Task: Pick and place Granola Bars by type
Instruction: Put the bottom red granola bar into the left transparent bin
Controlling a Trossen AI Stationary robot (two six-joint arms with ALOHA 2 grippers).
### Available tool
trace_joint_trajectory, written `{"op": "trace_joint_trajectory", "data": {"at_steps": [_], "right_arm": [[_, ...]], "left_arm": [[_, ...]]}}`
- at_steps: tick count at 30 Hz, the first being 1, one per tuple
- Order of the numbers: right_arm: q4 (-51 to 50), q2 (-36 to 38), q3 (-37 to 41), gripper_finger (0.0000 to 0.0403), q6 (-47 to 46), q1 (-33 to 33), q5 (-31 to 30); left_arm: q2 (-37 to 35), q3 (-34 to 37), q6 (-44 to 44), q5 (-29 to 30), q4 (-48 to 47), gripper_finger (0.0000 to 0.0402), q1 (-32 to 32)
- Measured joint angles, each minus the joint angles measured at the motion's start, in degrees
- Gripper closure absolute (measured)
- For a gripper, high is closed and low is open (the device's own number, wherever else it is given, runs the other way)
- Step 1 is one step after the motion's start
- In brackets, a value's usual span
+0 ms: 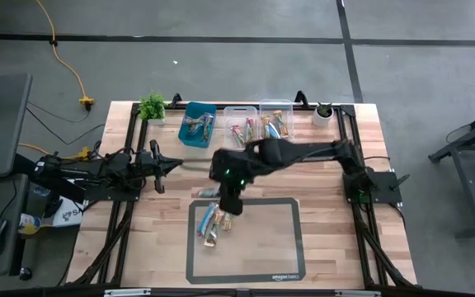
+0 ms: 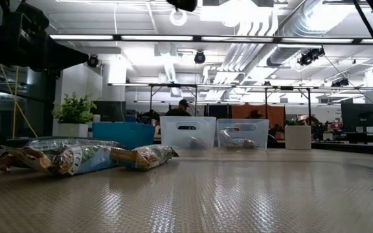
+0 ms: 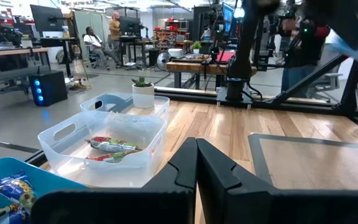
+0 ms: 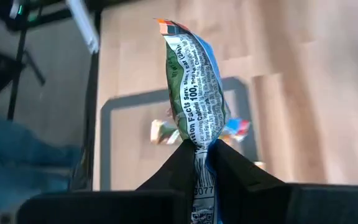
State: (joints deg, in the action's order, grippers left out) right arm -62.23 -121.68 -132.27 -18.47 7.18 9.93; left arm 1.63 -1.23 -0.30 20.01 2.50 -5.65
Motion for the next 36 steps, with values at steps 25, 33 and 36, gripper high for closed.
{"op": "trace_joint_trajectory", "data": {"at_steps": [25, 33, 36], "right_arm": [[-0.02, 6.27, 5.54, 0.0373, -19.84, -25.13, -28.76], [15.81, 6.09, 24.71, 0.0373, -27.19, -29.17, -16.29], [22.33, 6.17, 30.68, 0.0373, -29.26, -30.09, -12.87]], "left_arm": [[0.0, 0.01, -0.01, 0.0, 0.0, 0.0401, 0.0], [0.0, 0.01, -0.02, 0.0, 0.0, 0.0401, 0.0], [0.0, 0.02, 0.0, 0.0, 0.0, 0.0401, 0.0]]}}
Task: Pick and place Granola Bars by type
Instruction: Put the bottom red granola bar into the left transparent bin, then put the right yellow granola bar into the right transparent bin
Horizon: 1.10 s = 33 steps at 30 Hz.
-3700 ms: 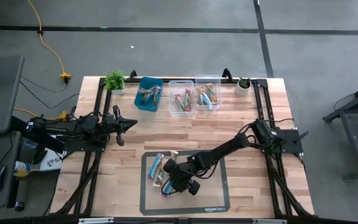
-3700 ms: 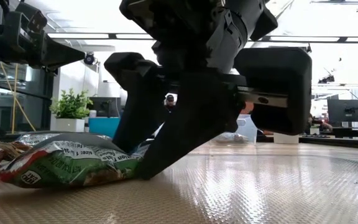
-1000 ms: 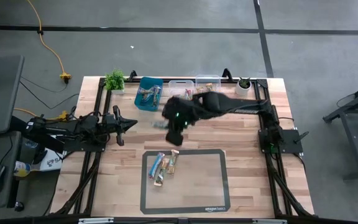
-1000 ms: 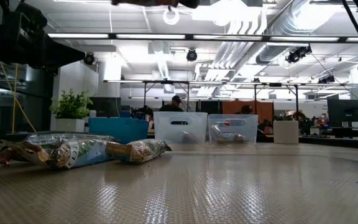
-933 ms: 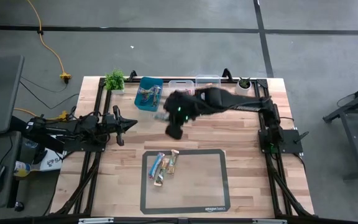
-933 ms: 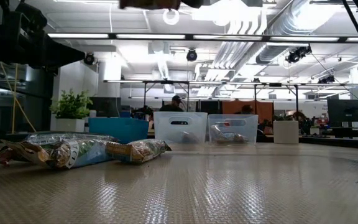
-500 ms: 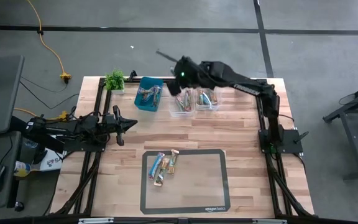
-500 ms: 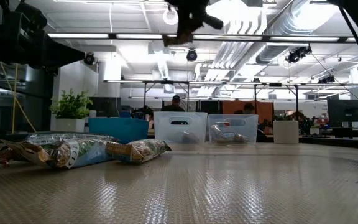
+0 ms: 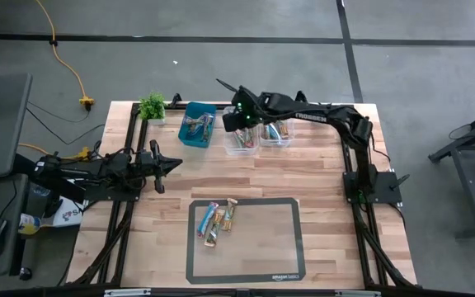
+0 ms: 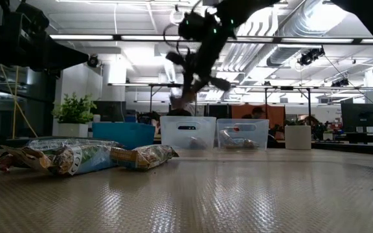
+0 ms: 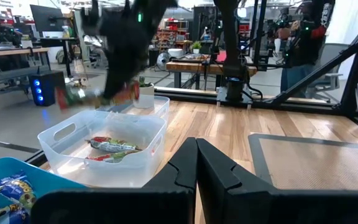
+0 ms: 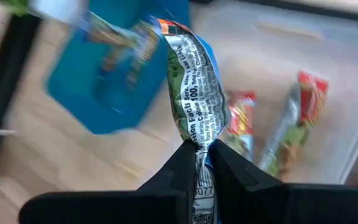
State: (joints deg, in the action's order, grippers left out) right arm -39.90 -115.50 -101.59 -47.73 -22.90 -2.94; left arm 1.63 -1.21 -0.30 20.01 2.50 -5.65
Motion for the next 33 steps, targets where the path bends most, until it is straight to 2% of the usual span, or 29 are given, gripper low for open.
{"op": "trace_joint_trajectory", "data": {"at_steps": [4, 11, 20, 33], "right_arm": [[5.43, -0.01, 5.89, 0.0373, -2.26, -1.1, 2.01], [7.34, 0.04, 11.22, 0.0373, -4.46, -1.36, 3.09], [7.54, 0.07, 12.86, 0.0368, -6.27, -0.67, -0.55], [8.58, 0.12, 12.86, 0.0284, -4.73, -0.69, -1.11]], "left_arm": [[0.0, 0.0, -0.01, 0.0, 0.0, 0.0401, 0.0], [0.0, 0.0, -0.02, 0.0, 0.0, 0.0401, 0.0], [0.0, -0.01, -0.01, 0.0, 0.0, 0.0401, 0.0], [0.0, 0.0, 0.0, 0.0, 0.0, 0.0401, 0.0]]}}
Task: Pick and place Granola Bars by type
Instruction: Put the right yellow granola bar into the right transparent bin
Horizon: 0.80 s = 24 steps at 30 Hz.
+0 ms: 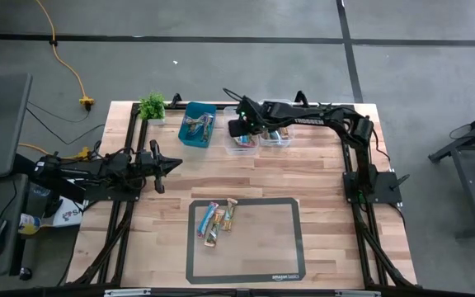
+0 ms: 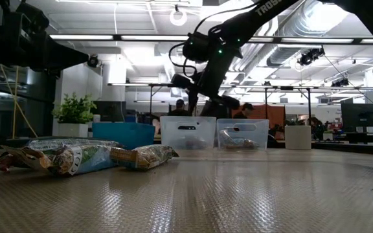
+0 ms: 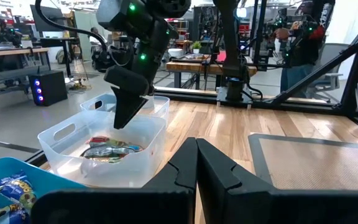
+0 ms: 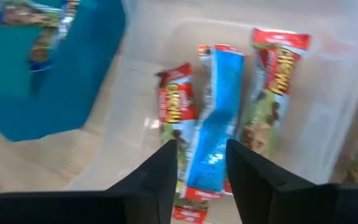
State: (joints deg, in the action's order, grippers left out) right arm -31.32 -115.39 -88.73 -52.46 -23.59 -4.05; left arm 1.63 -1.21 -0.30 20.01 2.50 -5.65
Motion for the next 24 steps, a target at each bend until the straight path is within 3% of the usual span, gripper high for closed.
{"op": "trace_joint_trajectory", "data": {"at_steps": [13, 24], "right_arm": [[7.93, 7.85, 0.0, 0.0267, 16.29, -0.02, 4.9], [7.79, 16.09, -0.03, 0.0267, 39.99, 1.41, 26.09]], "left_arm": [[0.0, -0.02, -0.02, 0.02, 0.02, 0.0401, 0.0], [0.0, -0.02, -0.02, 0.0, 0.0, 0.0401, 0.0]]}}
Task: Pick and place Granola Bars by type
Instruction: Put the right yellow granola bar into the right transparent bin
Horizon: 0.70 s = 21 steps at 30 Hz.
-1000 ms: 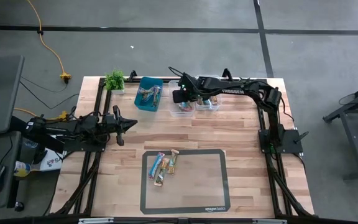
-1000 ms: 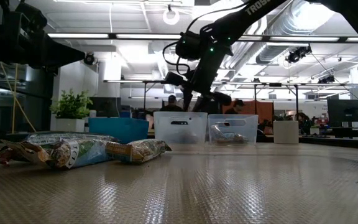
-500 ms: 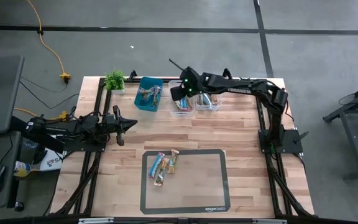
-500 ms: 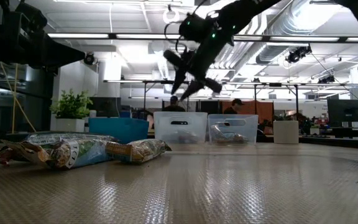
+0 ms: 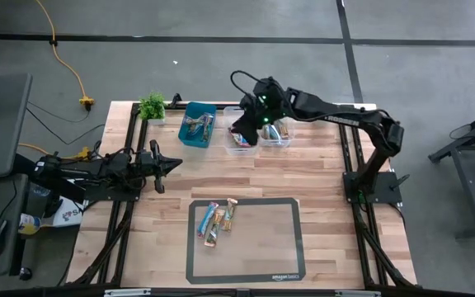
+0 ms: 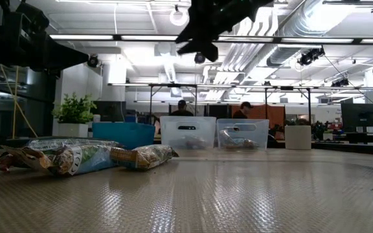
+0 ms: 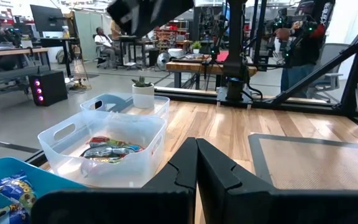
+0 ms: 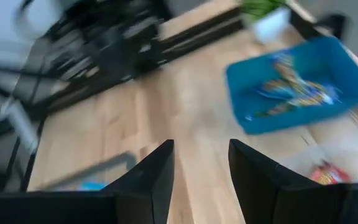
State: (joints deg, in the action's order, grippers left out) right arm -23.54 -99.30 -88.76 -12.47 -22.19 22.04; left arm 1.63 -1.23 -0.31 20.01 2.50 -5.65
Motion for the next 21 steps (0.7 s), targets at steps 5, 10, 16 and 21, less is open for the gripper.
{"op": "trace_joint_trajectory", "data": {"at_steps": [5, 10, 16, 21], "right_arm": [[-1.52, 1.07, -0.01, 0.0267, 11.57, 1.82, 5.16], [-1.57, 1.15, -0.01, 0.0267, 20.46, 4.51, 5.34], [-1.94, 1.15, -0.01, 0.0267, 28.02, 8.19, 4.9], [-3.14, 1.15, 0.0, 0.0267, 28.23, 10.45, 7.05]], "left_arm": [[0.0, 0.01, 0.0, 0.0, 0.0, 0.0401, 0.0], [0.0, 0.01, 0.01, 0.0, 0.0, 0.0401, 0.0], [0.0, 0.01, 0.02, 0.0, 0.01, 0.0401, 0.0], [0.0, 0.01, 0.0, 0.0, 0.0, 0.0401, 0.0]]}}
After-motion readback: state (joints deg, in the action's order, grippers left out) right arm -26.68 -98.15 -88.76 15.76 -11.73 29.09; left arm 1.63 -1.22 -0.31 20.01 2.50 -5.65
